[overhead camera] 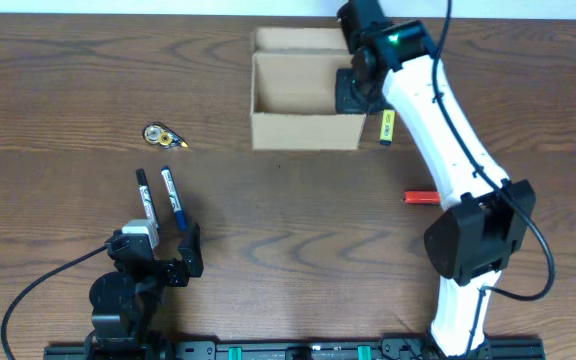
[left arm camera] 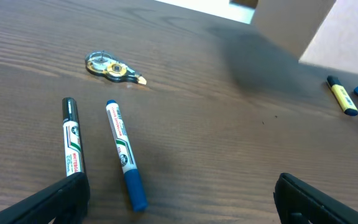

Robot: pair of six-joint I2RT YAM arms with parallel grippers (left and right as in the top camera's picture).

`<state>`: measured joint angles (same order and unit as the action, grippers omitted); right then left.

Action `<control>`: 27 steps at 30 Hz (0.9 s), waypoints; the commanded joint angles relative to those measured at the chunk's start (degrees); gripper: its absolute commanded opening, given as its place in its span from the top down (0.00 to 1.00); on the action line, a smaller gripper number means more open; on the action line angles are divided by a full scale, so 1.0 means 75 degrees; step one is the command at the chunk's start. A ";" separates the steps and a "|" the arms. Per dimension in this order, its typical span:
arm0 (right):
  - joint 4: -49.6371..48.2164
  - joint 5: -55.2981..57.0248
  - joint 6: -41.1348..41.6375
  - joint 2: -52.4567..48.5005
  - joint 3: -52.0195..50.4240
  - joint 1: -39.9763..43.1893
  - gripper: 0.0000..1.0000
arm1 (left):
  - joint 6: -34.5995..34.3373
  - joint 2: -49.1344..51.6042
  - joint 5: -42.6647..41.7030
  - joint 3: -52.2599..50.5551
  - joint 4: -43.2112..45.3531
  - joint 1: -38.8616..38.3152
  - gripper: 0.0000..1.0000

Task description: Pack container

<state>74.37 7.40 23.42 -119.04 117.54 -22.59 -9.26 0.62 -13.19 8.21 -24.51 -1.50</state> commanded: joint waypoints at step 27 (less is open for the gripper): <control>-0.3975 0.0557 0.0533 0.2186 -0.6516 -0.1221 0.99 | -0.0114 -0.0050 -0.0044 -0.0146 -0.0012 0.0047 0.05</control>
<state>45.25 11.16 27.83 -102.87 70.54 -31.27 -9.26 0.62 -13.17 8.21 -24.51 -1.50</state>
